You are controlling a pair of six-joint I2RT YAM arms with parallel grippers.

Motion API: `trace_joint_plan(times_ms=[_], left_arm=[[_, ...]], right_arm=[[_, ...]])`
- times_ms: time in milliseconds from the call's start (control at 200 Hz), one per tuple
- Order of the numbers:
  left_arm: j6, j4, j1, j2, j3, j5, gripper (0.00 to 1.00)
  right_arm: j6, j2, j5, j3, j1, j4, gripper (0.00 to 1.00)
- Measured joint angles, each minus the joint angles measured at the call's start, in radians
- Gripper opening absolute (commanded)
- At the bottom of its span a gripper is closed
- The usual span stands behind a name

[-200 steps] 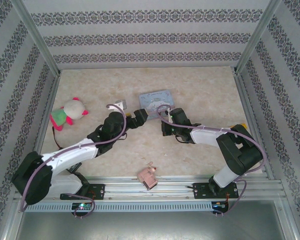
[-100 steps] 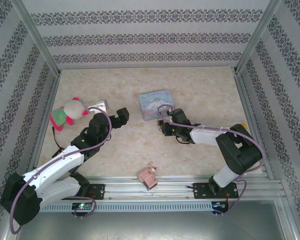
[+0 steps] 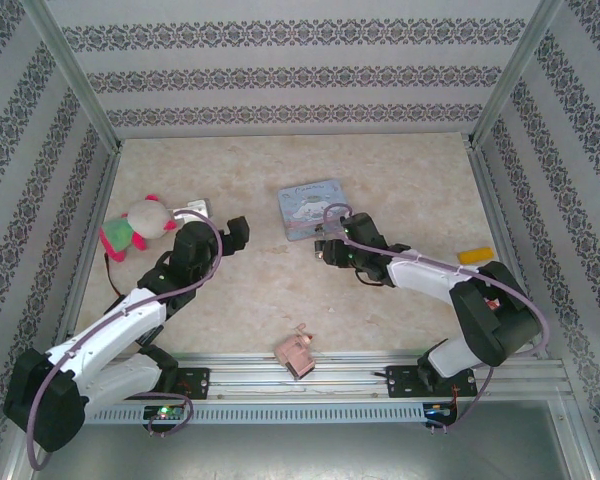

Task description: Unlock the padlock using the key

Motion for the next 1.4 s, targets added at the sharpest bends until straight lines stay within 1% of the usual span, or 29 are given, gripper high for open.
trace_joint_plan(times_ms=[60,85,125,395,635,800,890,984,1089,1214,1294,1399], left_arm=[[0.002,0.000,0.006,0.013,0.000,0.005,0.99],[0.003,0.001,0.008,0.018,0.000,0.010,0.99],[0.004,0.001,0.011,0.026,0.000,0.016,0.99],[0.003,0.022,0.039,0.070,0.000,0.066,0.99],[-0.002,0.030,0.055,0.084,0.000,0.100,0.99],[-0.010,0.047,0.067,0.086,0.000,0.118,0.99],[-0.016,0.058,0.073,0.090,0.000,0.127,0.99],[-0.024,0.063,0.078,0.095,0.000,0.135,0.99],[-0.032,0.068,0.082,0.100,0.000,0.147,0.99],[-0.035,0.069,0.083,0.102,0.000,0.155,0.99],[-0.035,0.069,0.083,0.102,0.000,0.163,0.99],[-0.034,0.069,0.083,0.103,0.003,0.182,0.99]], right_arm=[[0.001,0.019,0.012,0.029,0.010,-0.013,0.54],[0.002,0.032,0.018,0.045,0.014,-0.018,0.63],[0.006,0.055,0.025,0.066,0.019,-0.024,0.67],[-0.033,0.245,0.107,0.223,0.070,-0.089,0.67],[-0.064,0.340,0.145,0.293,0.077,-0.121,0.60],[-0.064,0.349,0.160,0.298,0.077,-0.126,0.59],[-0.064,0.349,0.165,0.298,0.077,-0.128,0.56],[-0.064,0.349,0.171,0.297,0.077,-0.129,0.50],[-0.073,0.345,0.179,0.287,0.076,-0.124,0.40],[-0.085,0.325,0.164,0.262,0.074,-0.110,0.30],[-0.085,0.306,0.132,0.238,0.063,-0.095,0.27],[-0.087,0.266,0.080,0.190,0.043,-0.068,0.27]])
